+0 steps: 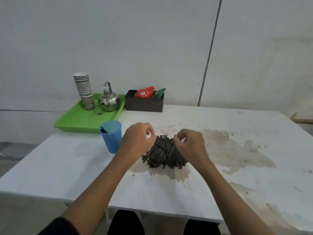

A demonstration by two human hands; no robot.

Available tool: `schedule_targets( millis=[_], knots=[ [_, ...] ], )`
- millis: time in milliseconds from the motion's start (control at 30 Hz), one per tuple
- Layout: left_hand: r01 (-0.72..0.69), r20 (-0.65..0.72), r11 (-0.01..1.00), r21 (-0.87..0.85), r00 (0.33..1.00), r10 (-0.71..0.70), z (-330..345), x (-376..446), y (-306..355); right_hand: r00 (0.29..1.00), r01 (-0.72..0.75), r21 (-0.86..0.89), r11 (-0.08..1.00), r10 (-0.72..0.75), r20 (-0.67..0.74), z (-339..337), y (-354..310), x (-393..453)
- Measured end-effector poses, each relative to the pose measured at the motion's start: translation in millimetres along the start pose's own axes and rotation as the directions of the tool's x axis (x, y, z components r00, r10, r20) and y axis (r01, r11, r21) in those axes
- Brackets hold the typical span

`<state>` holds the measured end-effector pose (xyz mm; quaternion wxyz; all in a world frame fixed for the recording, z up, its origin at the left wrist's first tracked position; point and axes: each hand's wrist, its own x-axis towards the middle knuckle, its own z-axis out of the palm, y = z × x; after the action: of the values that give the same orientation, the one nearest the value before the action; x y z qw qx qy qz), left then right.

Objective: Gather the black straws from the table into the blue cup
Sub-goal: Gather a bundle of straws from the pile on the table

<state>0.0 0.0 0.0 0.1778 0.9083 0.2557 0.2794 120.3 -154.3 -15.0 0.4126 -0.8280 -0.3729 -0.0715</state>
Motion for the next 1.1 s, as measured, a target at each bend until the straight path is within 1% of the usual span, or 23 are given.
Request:
schedule_targets(
  millis=[33, 100, 200, 267, 333, 400, 500, 567, 700, 800, 933, 1000, 1100],
  knots=[
    [-0.003, 0.036, 1.000, 0.004, 0.999, 0.002, 5.7, -4.2, -3.0, 1.000, -0.009, 0.009, 1.000, 0.009, 0.006, 5.0, 4.9, -2.7],
    [0.028, 0.064, 1.000, 0.012, 0.998, -0.028, 19.4, -10.5, -11.9, 1.000, -0.013, 0.000, 1.000, 0.013, 0.002, 15.8, 13.5, -7.6],
    [0.121, 0.126, 0.990, 0.066, 0.984, -0.129, 36.5, -19.6, -23.5, 0.996, -0.092, -0.005, 0.996, 0.092, -0.016, 33.4, 23.5, -15.2],
    [0.164, 0.162, 0.978, 0.126, 0.969, -0.184, 46.2, -21.8, -28.7, 0.984, -0.169, -0.041, 0.985, 0.165, -0.069, 42.8, 31.4, -18.8],
    [0.185, 0.202, 0.970, 0.161, 0.955, -0.216, 55.3, -26.1, -29.6, 0.974, -0.221, -0.092, 0.971, 0.214, -0.081, 53.1, 37.6, -24.4],
    [0.188, 0.218, 0.970, 0.153, 0.951, -0.219, 63.2, -28.8, -29.5, 0.979, -0.200, -0.157, 0.967, 0.190, -0.080, 59.1, 39.1, -28.1],
    [0.168, 0.209, 0.982, 0.082, 0.961, -0.182, 71.1, -26.2, -30.6, 0.994, -0.098, -0.258, 0.961, 0.084, -0.065, 64.8, 36.5, -28.2],
    [0.157, 0.198, 0.987, 0.017, 0.968, -0.157, 74.1, -24.7, -30.5, 0.996, -0.085, -0.279, 0.957, 0.073, -0.053, 65.6, 32.7, -26.0],
    [0.158, 0.053, 0.972, -0.174, 0.987, -0.151, 76.1, -29.3, -38.0, 0.994, -0.100, -0.296, 0.950, 0.082, -0.072, 65.8, 24.3, -20.3],
    [0.149, -0.016, 0.944, -0.294, 0.987, -0.160, 74.9, -32.9, -47.5, 0.985, -0.166, -0.276, 0.947, 0.171, -0.007, 69.7, 11.9, -13.3],
    [0.242, -0.069, 0.856, -0.457, 0.950, -0.306, 71.8, -31.9, -54.0, 0.948, -0.242, -0.384, 0.891, 0.301, 0.100, 80.1, -4.0, -3.5],
    [0.274, -0.075, 0.817, -0.508, 0.930, -0.359, 71.0, -32.8, -55.9, 0.937, -0.252, -0.418, 0.873, 0.327, 0.119, 83.8, -9.4, -0.4],
    [0.267, -0.075, 0.802, -0.535, 0.930, -0.360, 71.2, -34.5, -56.3, 0.941, -0.249, -0.379, 0.891, 0.315, 0.123, 82.0, -8.8, 3.1]
  ],
)
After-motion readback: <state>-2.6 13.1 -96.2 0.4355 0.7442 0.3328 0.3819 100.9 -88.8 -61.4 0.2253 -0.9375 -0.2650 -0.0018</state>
